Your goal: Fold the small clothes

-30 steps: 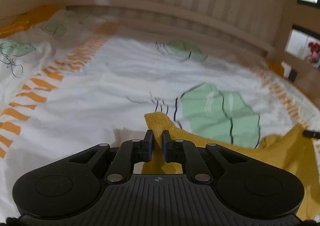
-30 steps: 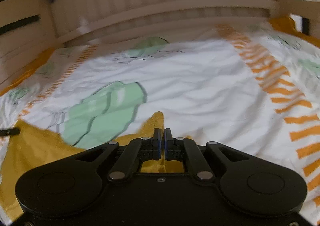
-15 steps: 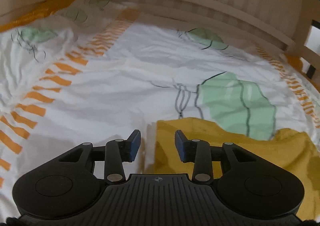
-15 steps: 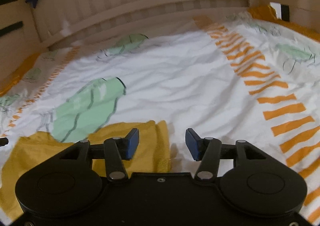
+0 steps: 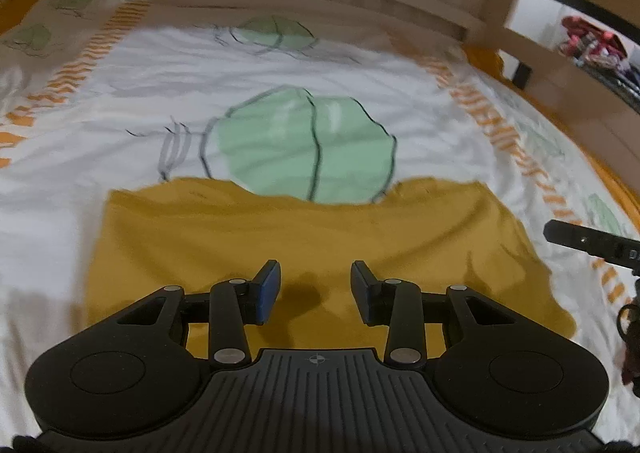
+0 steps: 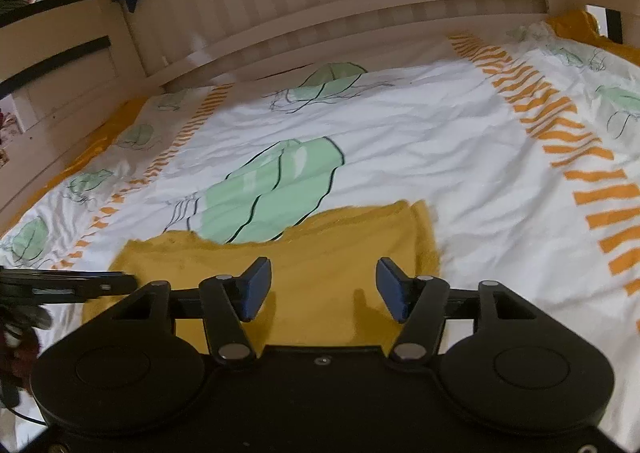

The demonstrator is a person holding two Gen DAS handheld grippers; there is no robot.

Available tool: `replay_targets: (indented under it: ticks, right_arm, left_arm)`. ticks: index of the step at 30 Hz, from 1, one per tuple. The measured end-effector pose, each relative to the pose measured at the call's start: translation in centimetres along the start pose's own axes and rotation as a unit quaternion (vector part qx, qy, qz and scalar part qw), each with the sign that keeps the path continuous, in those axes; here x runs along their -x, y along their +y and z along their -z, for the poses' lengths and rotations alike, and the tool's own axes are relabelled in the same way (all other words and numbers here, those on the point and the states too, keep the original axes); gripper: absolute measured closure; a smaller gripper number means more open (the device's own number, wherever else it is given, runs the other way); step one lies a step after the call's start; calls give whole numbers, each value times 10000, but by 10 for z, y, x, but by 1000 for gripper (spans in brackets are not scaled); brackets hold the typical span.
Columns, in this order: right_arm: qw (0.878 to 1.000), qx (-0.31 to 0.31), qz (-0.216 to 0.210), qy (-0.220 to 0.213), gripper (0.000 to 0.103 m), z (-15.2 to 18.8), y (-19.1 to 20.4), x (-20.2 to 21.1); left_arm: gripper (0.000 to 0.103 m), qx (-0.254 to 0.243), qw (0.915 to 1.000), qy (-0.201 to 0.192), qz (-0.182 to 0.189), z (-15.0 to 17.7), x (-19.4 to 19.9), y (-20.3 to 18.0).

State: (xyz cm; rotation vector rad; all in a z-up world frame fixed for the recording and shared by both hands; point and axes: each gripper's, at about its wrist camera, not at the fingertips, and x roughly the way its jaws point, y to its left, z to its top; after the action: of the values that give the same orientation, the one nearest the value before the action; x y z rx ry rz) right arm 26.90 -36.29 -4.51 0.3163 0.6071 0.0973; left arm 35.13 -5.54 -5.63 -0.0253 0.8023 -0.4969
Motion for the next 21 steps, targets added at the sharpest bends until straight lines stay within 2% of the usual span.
replay_targets:
  ticks: [5,8,13,15,19,21]
  right_arm:
    - [9999,-61,-31,153,39,12,2,-4]
    - [9996,-146,-26,230,39,16,-1,-7]
    - [9991,-281,-49,310,38,21,-2,-9]
    - [9991,-298,-74,299,38,21,-2,-7]
    - [9991,-333,-135,208,33,17,-2,-2]
    - [9990,-362,-153,190,33,16,-2,-2]
  left_arm:
    - [65,45,9989,452,-84,15,-29,-6]
    - [64,-81,9990,425,-148,22,-32,-7]
    - [63,25,9986,476,-213,15,-35,-7]
    - [63,69,9989,413,-222,14,-29,-10]
    - [63,-206,9996,40,-210,5,-9,-17]
    - [63,-232,9995,20,-195,-5,-9,-17]
